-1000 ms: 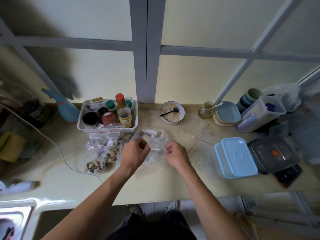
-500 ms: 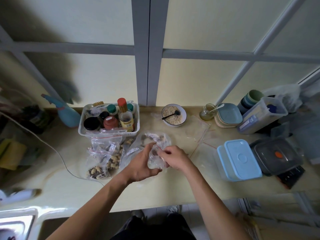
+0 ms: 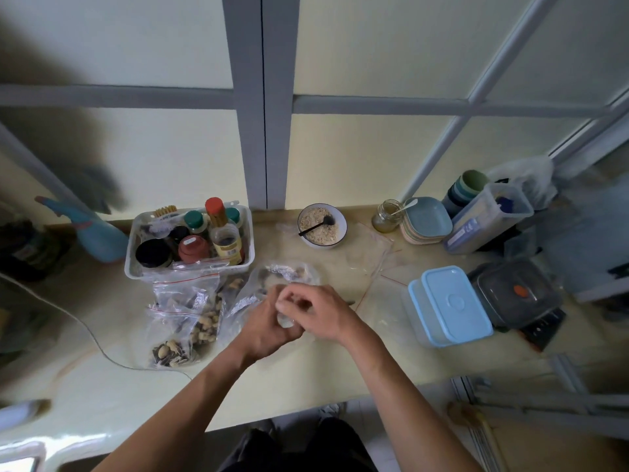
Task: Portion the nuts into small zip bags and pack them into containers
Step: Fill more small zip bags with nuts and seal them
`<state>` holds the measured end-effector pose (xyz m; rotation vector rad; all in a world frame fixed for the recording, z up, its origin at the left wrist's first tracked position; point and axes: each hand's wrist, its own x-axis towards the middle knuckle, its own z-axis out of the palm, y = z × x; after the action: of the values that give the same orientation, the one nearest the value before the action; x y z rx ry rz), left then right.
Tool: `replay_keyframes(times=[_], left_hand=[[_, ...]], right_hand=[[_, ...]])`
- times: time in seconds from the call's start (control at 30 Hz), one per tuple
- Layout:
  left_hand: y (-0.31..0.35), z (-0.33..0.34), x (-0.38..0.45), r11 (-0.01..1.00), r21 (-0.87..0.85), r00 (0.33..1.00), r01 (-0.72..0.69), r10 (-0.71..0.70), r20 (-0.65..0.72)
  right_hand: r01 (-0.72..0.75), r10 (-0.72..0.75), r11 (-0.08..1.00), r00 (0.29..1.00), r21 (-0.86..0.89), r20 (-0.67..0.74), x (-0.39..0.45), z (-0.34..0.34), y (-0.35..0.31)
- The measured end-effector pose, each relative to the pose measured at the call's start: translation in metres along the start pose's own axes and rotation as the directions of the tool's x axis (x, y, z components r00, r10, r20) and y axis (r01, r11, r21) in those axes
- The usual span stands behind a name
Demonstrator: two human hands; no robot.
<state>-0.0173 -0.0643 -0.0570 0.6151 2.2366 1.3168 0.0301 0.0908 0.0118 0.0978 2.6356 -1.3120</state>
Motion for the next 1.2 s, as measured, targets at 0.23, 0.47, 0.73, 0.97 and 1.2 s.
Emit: replay_keyframes(times=[0.23, 0.47, 0.73, 0.97, 1.2], left_hand=[[-0.024, 0.006, -0.015, 0.985, 0.058, 0.98, 0.16, -0.165, 0.113], [-0.054, 0.002, -0.028, 0.915, 0.176, 0.927, 0.364, -0.374, 0.028], [-0.042, -0.013, -0.026, 0.921, 0.13, 0.929, 0.368, -0.359, -0.09], [-0.017, -0.017, -0.031, 0.923, 0.006, 0.92, 0.385, -0.384, 0.078], [-0.021, -0.02, -0.038, 0.886, 0.075, 0.888, 0.458, -0.452, -0.082]], right_hand=[[-0.187, 0.221, 0.974, 0.897, 0.125, -0.382, 0.003, 0.011, 0.056], [-0.664, 0.805, 0.58, 0.555, 0.472, -0.209, 0.011, 0.021, 0.12], [-0.224, 0.48, 0.786, 0.809, 0.577, -0.34, 0.026, 0.036, 0.086], [-0.254, 0.275, 0.86, 0.961, 0.443, 0.017, 0.046, 0.07, 0.047], [-0.295, 0.286, 0.948, 0.954, 0.116, 0.089, 0.04, 0.076, 0.057]])
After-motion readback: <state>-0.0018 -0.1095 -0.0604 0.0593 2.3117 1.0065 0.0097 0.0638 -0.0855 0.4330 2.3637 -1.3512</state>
